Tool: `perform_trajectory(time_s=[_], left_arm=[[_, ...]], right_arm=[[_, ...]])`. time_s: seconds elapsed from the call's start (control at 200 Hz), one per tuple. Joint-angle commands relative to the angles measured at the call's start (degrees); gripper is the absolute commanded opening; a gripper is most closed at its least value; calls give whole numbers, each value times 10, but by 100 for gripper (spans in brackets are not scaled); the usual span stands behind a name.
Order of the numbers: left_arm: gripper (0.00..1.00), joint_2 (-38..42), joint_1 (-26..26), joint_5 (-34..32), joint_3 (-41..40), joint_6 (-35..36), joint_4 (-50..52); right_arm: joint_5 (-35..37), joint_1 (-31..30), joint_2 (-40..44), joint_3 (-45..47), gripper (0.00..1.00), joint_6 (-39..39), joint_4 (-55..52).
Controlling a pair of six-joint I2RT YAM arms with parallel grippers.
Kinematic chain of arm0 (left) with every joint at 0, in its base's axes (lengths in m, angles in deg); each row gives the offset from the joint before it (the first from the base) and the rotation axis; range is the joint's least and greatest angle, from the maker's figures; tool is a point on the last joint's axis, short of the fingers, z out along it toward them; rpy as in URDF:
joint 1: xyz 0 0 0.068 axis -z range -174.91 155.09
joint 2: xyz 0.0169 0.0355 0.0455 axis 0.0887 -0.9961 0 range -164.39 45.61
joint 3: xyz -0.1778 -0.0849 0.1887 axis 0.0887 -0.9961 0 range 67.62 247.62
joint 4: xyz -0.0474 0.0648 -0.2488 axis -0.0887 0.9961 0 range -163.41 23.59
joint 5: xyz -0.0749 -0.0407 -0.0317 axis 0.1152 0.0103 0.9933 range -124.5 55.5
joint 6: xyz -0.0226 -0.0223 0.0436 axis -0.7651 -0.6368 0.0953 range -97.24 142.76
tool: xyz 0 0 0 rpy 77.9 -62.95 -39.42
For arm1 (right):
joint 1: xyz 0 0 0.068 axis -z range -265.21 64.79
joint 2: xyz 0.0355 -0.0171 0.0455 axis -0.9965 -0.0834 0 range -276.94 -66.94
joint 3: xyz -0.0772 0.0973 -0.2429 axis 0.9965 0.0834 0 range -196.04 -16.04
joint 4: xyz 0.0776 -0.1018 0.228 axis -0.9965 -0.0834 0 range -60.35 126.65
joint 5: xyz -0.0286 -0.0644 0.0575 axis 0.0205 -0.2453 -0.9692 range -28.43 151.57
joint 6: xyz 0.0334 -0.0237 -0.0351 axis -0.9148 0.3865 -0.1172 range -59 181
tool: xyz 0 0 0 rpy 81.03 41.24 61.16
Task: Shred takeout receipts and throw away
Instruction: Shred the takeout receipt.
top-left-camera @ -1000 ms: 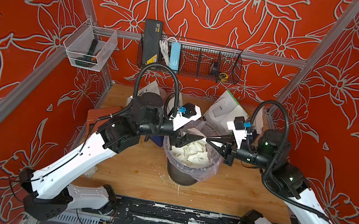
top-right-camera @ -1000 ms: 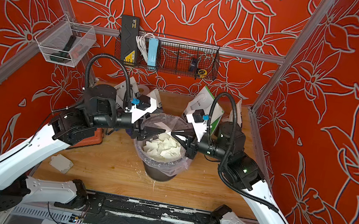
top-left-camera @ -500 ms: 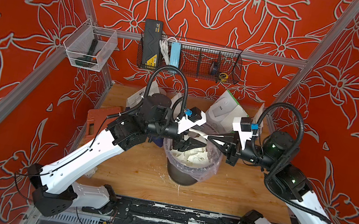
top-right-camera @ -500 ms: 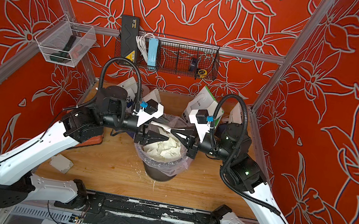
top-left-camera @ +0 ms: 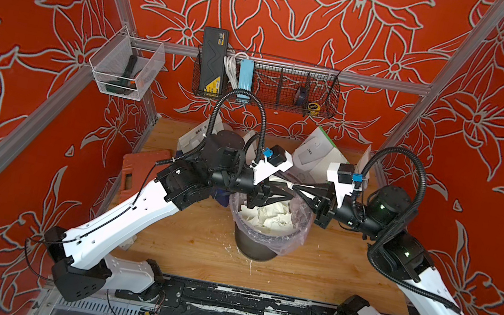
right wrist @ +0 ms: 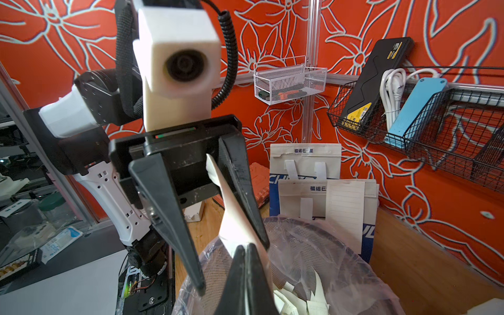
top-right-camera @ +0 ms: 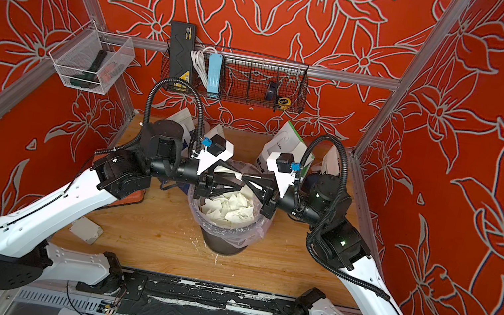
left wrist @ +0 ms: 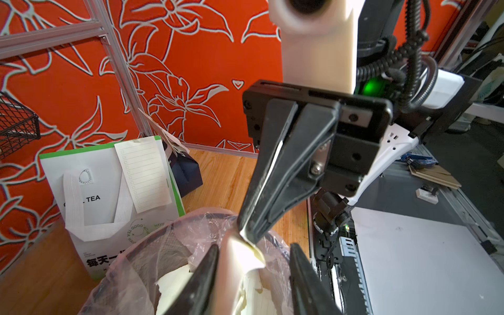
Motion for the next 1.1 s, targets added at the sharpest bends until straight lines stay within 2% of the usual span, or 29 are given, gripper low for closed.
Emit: perform_trajectory(time_s=[0.0,0.12,0.265,0.375,0.465,0.586,0.816,0.981,1.096], left_arm=[[39,0,-3,6,16,-34,-30],[36,-4,-3,10,17,-41,-32],[36,-13,-3,-15,22,-43,-27],[21,-20,-3,-4,24,-43,-27],[15,-23,-3,-4,25,-41,-27],[0,-24,-3,-1,26,-37,-20],[0,-10,-3,-34,22,-26,-33],[0,3,-3,-158,17,33,-32],[0,-1,-2,-202,15,76,-30]], right_arm=[[22,1,1,12,0,31,3],[20,0,0,13,0,37,3],[12,1,4,18,0,35,8],[20,1,7,21,0,38,5],[23,1,9,21,0,39,3],[33,1,14,22,0,40,0],[27,1,14,22,0,45,-13],[3,1,12,18,0,47,-37],[-54,1,13,26,0,9,-3]])
